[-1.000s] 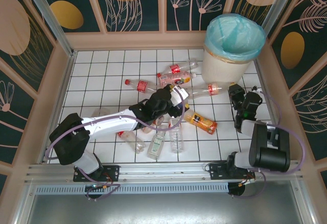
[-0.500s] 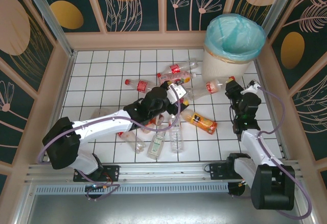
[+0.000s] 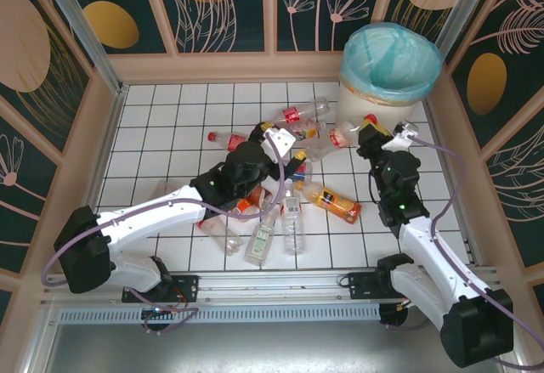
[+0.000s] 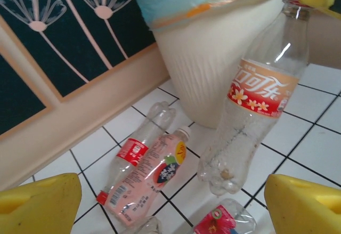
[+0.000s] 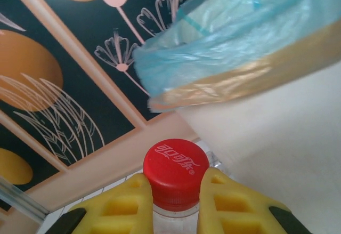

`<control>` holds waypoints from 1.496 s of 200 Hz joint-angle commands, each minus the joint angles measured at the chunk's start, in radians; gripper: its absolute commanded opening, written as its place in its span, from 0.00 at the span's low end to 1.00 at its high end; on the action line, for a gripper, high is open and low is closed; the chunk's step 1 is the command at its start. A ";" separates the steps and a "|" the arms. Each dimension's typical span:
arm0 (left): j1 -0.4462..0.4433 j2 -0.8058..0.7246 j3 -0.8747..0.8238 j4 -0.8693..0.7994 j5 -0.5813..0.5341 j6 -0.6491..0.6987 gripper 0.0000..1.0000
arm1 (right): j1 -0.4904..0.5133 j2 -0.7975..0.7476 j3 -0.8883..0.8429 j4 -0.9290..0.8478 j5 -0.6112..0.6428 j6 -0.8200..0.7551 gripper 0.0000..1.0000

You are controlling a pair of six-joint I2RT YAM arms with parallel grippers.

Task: Put the plastic bottles in the bin

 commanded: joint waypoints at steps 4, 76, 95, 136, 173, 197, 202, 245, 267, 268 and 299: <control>-0.006 -0.036 0.035 0.027 -0.086 -0.048 0.89 | 0.091 -0.010 0.080 0.021 0.142 -0.128 0.20; -0.007 -0.082 0.015 0.115 -0.174 -0.058 0.90 | 0.311 0.079 0.310 0.047 0.284 -0.341 0.19; -0.007 -0.091 0.008 0.129 -0.176 -0.046 0.90 | 0.326 0.132 0.410 0.047 0.274 -0.379 0.19; -0.007 -0.102 0.001 0.152 -0.158 -0.029 0.90 | 0.326 0.260 0.639 0.072 0.282 -0.520 0.19; -0.006 -0.084 0.029 0.145 -0.105 -0.039 0.89 | 0.256 0.344 0.815 0.099 0.300 -0.621 0.19; -0.007 -0.075 0.026 0.148 -0.088 -0.044 0.89 | 0.152 0.391 0.931 0.033 0.269 -0.580 0.19; -0.007 -0.073 0.025 0.148 -0.087 -0.046 0.89 | 0.127 0.400 0.954 0.013 0.261 -0.566 0.19; -0.006 -0.070 0.010 0.145 -0.072 -0.067 0.89 | -0.020 0.480 1.042 -0.080 0.335 -0.591 0.19; -0.007 -0.064 0.004 0.143 -0.073 -0.070 0.89 | -0.069 0.496 1.024 -0.134 0.343 -0.565 0.19; -0.007 -0.064 0.004 0.142 -0.074 -0.071 0.89 | -0.071 0.497 1.023 -0.135 0.343 -0.562 0.19; -0.006 -0.053 0.005 0.137 -0.071 -0.076 0.89 | -0.085 0.522 0.986 -0.195 0.330 -0.524 0.20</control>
